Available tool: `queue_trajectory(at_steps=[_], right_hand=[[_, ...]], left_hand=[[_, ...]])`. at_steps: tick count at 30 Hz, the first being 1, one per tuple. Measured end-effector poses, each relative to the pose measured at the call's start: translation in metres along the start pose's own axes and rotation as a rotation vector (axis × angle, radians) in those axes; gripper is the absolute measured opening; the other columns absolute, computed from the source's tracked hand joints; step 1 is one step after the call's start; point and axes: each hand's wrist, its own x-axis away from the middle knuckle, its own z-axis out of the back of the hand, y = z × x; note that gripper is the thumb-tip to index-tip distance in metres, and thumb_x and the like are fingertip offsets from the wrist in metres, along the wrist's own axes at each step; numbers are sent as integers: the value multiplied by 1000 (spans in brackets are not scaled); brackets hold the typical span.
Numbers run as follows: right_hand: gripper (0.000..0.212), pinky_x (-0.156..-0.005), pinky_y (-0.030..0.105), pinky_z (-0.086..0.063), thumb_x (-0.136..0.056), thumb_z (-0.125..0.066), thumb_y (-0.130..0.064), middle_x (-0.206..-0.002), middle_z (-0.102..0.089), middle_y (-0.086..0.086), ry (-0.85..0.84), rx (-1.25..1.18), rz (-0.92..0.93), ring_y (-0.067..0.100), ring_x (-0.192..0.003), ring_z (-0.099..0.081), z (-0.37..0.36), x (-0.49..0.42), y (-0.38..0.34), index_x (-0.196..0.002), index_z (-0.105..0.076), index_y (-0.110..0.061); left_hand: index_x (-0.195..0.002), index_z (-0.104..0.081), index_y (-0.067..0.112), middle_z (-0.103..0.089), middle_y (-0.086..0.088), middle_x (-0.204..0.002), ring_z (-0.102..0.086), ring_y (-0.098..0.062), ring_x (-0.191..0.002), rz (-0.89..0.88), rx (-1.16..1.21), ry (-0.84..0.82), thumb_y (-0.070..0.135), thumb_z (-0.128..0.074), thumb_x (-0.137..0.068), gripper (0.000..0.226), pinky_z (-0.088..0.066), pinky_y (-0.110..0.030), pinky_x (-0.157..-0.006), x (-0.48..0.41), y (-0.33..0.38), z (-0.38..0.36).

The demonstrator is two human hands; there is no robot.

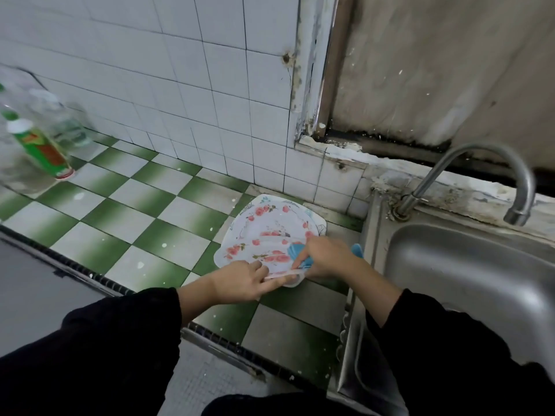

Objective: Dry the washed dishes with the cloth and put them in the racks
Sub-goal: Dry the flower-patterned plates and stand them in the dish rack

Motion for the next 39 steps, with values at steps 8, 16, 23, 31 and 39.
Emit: queue_trajectory(at_steps=[8,16,23,31,39], right_hand=[[37,-79,30,-42,-87,-67,-25,-114,-50,-1,261,-325,-30,17,-101,-51,28,22,10,-120,-65,-42],[56,-88,17,-51,-92,-66,-13,-125,-51,-8,1109,-1208,-86,8,-107,-56,58,44,-19,-144,-46,-22],[46,-119,39,-11,-97,-43,-47,-158,-26,-7,1364,-684,188,19,-144,-21,93,23,-60,-137,-53,-27],[49,-122,32,-6,-99,-41,-35,-157,-31,-3,1207,-733,490,12,-148,-19,137,52,-90,-146,-33,-28],[44,-102,18,-29,-104,-42,-28,-149,-41,-5,1261,-1137,67,17,-137,-40,180,56,-43,-148,-37,-22]], left_hand=[[-154,1,22,-57,-12,-81,-52,-25,-53,133,267,64,-4,-73,-72,114,-44,-26,-40,-12,-15,30],[-146,-40,16,-72,-12,-87,-65,-18,-71,955,661,716,22,-46,-93,54,-40,-17,-65,-36,-22,86],[-134,-46,11,-57,14,-124,-55,15,-108,943,928,1288,7,-41,-95,40,-38,-4,-94,-65,2,165],[-131,-52,19,-58,8,-130,-53,3,-121,1107,963,1712,2,-41,-101,35,-40,-16,-104,-64,-14,219],[-120,-59,27,-66,23,-113,-58,5,-111,951,1113,1749,10,-49,-97,30,-43,-14,-97,-41,-5,243]])
